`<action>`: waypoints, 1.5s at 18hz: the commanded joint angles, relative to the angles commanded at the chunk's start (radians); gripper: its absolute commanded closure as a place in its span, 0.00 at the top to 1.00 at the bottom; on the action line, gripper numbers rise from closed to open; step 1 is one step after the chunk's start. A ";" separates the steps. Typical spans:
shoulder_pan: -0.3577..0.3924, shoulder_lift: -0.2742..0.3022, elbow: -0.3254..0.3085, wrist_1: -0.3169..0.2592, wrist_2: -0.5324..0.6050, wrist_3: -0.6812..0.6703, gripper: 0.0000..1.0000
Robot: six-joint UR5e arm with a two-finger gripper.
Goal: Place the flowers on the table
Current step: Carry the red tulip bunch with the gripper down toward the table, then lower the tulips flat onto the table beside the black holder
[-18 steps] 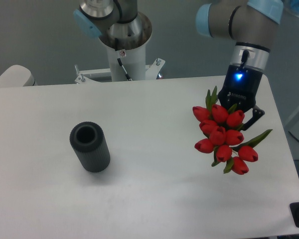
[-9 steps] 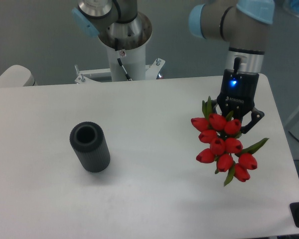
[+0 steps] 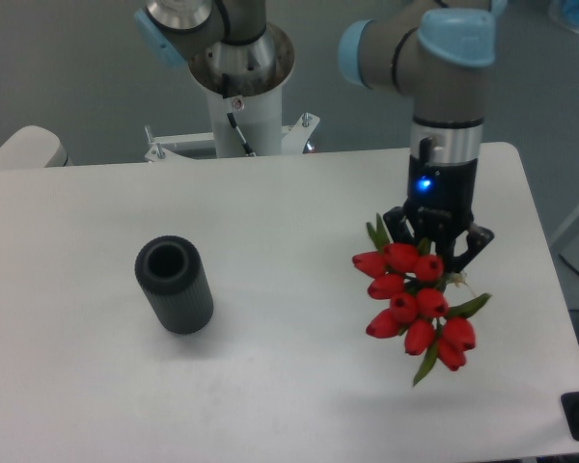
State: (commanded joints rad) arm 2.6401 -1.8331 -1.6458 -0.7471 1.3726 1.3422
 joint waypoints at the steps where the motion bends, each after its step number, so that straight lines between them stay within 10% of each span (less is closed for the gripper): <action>1: -0.011 0.000 -0.006 0.002 0.028 0.006 0.28; 15: -0.222 -0.100 -0.061 -0.054 0.505 0.029 0.28; 27: -0.241 -0.245 -0.074 -0.060 0.542 -0.101 0.28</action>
State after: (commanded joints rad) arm 2.3991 -2.0785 -1.7196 -0.8069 1.9144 1.2410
